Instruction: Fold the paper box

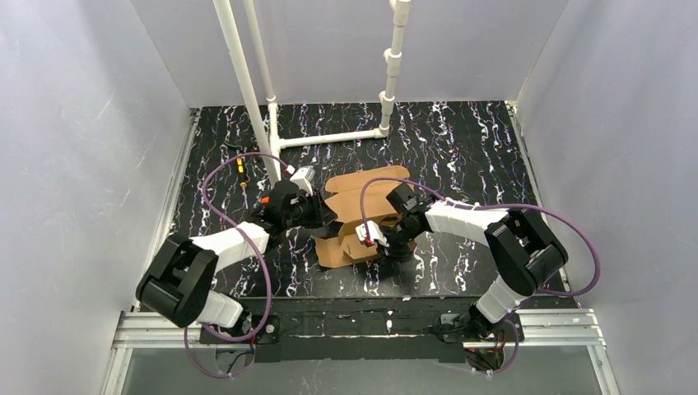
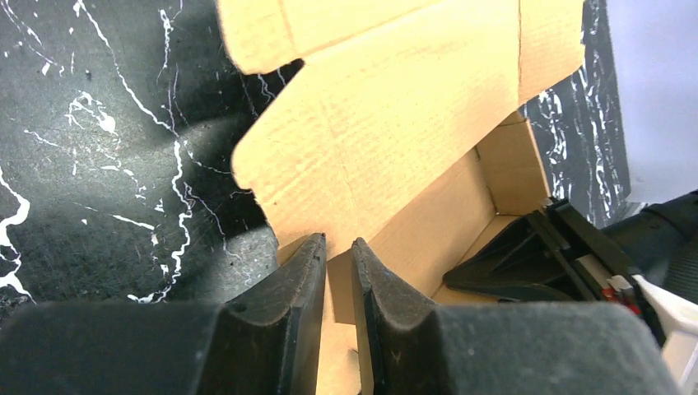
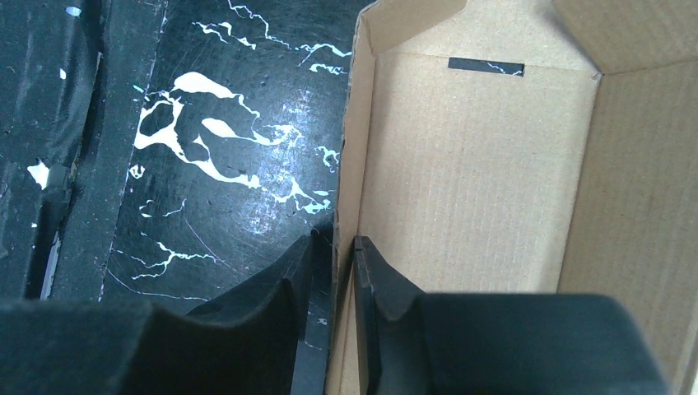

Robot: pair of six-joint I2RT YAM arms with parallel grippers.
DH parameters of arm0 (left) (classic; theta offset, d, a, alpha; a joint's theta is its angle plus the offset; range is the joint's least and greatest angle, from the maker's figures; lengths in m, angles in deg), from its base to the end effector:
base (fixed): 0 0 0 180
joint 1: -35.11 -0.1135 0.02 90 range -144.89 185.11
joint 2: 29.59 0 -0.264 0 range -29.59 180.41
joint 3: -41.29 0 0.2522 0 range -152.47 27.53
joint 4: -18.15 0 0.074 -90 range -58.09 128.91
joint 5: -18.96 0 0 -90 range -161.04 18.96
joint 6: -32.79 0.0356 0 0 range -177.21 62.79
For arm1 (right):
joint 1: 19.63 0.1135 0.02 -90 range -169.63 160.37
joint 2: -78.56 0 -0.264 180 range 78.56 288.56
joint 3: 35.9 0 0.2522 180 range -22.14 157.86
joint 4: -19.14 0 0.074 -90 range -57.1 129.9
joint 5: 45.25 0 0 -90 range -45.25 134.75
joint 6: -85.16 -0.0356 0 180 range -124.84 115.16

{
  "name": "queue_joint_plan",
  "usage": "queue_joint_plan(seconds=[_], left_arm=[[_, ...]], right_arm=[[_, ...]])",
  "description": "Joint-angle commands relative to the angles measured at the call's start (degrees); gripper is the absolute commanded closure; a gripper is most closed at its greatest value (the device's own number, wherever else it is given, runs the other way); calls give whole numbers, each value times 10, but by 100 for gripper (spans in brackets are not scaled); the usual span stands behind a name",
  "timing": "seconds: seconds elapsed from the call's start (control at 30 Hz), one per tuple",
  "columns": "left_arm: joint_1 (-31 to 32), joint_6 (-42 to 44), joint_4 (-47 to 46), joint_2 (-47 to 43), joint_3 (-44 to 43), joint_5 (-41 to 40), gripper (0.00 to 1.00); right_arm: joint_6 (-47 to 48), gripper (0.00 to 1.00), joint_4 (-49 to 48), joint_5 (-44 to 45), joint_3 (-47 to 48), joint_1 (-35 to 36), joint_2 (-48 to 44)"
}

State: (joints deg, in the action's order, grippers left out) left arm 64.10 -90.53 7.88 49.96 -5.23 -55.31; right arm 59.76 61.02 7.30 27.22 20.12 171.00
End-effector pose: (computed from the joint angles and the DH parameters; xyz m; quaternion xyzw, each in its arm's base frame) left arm 0.2432 -0.1458 0.1938 0.0445 0.8272 -0.3813 0.4104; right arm 0.2046 0.1983 0.1570 -0.7702 0.5316 0.2760 0.2192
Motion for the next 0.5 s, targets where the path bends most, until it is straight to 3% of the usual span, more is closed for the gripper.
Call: queue_joint_plan(seconds=[0.0, 0.47], left_arm=[[2, 31, -1, 16, -25, 5, 82], [2, 29, -1, 45, -26, -16, 81]], right_arm=[[0, 67, -2, -3, 17, -2, 6], [2, 68, -2, -5, 16, -2, 5]])
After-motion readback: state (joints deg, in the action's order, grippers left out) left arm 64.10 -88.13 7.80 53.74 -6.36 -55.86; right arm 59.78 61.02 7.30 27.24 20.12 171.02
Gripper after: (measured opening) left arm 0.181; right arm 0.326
